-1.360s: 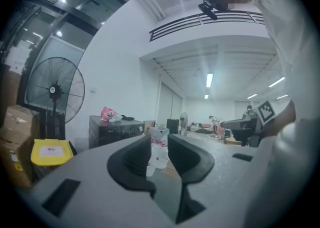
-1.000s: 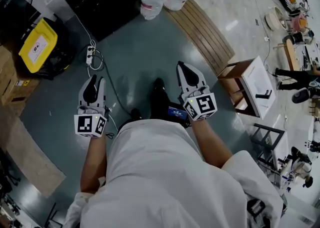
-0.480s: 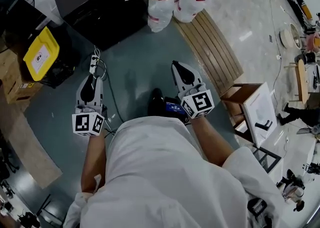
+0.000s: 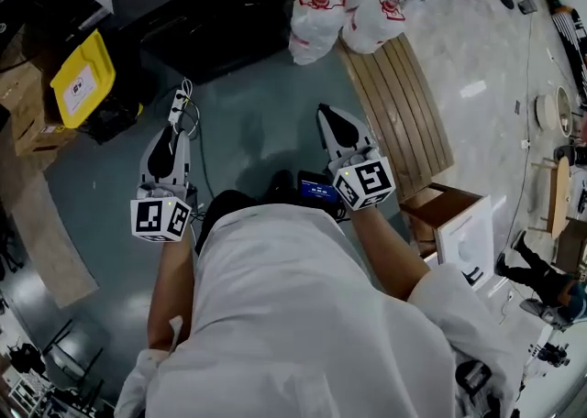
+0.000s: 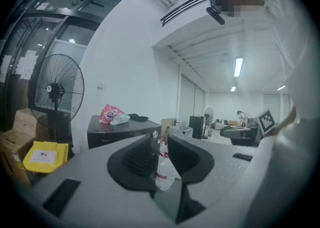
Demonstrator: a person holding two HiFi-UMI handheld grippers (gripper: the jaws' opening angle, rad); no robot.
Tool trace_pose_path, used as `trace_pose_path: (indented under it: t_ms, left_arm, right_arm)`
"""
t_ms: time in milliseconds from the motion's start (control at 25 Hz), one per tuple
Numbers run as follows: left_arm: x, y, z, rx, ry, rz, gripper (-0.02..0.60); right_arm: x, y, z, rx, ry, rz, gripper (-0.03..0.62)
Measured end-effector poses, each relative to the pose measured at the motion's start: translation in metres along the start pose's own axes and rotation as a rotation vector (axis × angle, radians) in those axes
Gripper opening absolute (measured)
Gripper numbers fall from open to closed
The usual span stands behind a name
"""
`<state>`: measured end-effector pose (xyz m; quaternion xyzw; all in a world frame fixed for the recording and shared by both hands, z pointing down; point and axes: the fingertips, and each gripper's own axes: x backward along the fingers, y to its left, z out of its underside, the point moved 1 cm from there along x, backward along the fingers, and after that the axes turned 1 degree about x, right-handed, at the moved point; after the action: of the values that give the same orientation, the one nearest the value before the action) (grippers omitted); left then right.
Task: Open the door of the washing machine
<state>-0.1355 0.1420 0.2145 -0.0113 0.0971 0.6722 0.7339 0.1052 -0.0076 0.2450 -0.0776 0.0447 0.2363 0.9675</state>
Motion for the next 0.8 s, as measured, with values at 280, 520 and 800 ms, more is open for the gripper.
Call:
trace_pose_path:
  t_ms: [280,520,800]
  left_arm:
    - [-0.032,0.031,0.022,0.053,0.032,-0.052,0.107]
    - [-0.082,0.080,0.037,0.103,0.025,-0.077,0.107]
    - [-0.163,0.156,0.051,0.108,0.095,-0.086,0.107]
  right_arm:
    - [-0.051,-0.024,0.009,-0.006,0.037,-0.043,0.032]
    - [-0.107,-0.051,-0.001,0.034,0.058,-0.035,0.032]
    - [-0.206,-0.080,-0.024,0.089,0.109,-0.055,0.032]
